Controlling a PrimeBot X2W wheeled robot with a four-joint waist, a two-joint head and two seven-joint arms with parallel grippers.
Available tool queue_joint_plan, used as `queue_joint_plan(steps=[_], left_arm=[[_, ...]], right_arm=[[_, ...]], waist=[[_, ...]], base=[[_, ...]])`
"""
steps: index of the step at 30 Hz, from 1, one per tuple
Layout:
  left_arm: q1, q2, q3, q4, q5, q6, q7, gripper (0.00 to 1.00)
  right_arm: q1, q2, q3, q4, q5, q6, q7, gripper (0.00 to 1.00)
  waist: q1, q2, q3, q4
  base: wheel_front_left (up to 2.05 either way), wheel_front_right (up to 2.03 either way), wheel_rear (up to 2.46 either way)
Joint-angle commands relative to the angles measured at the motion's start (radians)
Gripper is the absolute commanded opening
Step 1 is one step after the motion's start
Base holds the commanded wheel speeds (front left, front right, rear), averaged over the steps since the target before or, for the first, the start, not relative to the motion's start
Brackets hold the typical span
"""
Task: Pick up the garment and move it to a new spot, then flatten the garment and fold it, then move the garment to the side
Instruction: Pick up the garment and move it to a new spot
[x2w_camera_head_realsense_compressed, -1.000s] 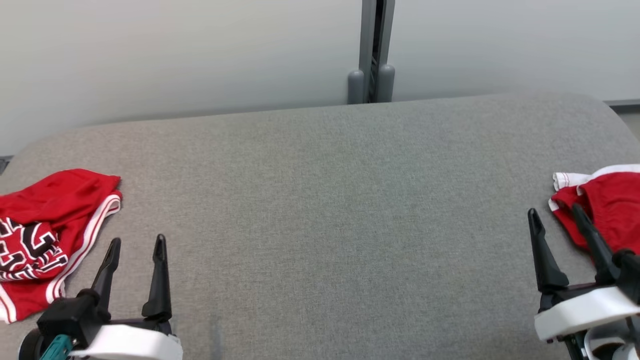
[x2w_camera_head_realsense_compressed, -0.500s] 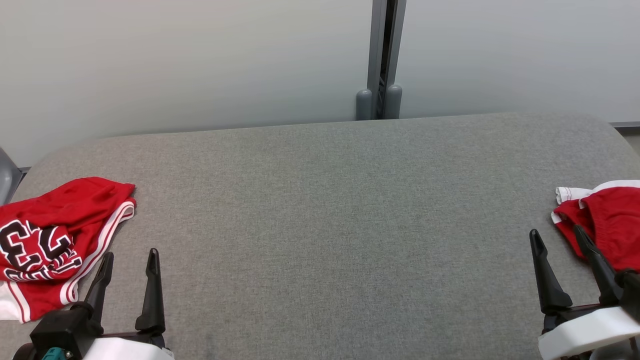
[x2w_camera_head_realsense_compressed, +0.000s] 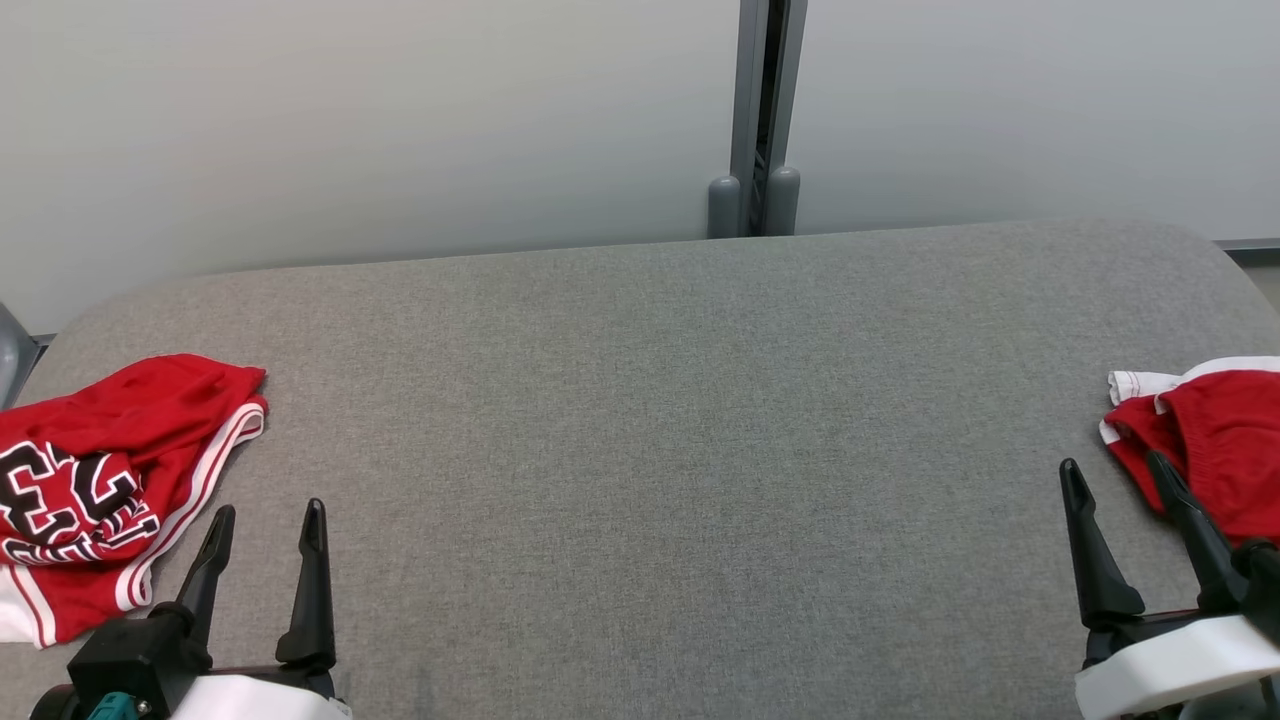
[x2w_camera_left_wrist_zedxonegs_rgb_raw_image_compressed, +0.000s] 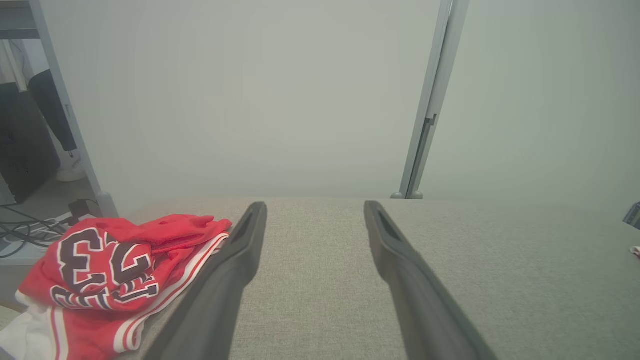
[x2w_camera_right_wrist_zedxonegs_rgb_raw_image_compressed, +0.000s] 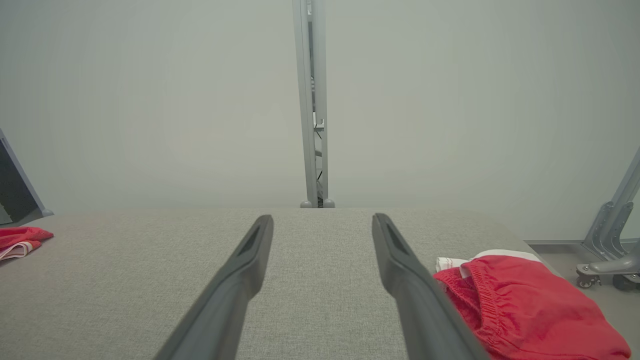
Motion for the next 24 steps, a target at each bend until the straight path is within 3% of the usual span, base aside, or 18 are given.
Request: queue_joint_plan(steps=[1, 17, 24], left_arm=[[-0.005, 0.007, 0.000, -0.003, 0.006, 0.008, 0.002, 1.00], [-0.010, 0.012, -0.002, -0.014, 0.003, 0.017, 0.005, 1.00], [-0.027, 0.014, -0.002, -0.011, 0.000, 0.010, 0.002, 1.00]], right_arm=[[-0.009, -0.002, -0.006, 0.003, 0.001, 0.000, -0.005, 1.00], [-0.018, -0.004, -0.008, 0.009, 0.005, 0.000, -0.011, 1.00], [0.004, 0.000, -0.014, -0.006, 0.002, 0.000, -0.011, 1.00]], waist=[[0.0001, -0.0001, 0.000, 0.001], [0.0001, -0.0001, 0.005, -0.003], [0.0001, -0.0001, 0.002, 0.061]], base=[[0.00, 0.00, 0.00], [0.00, 0.00, 0.00], [0.00, 0.00, 0.00]])
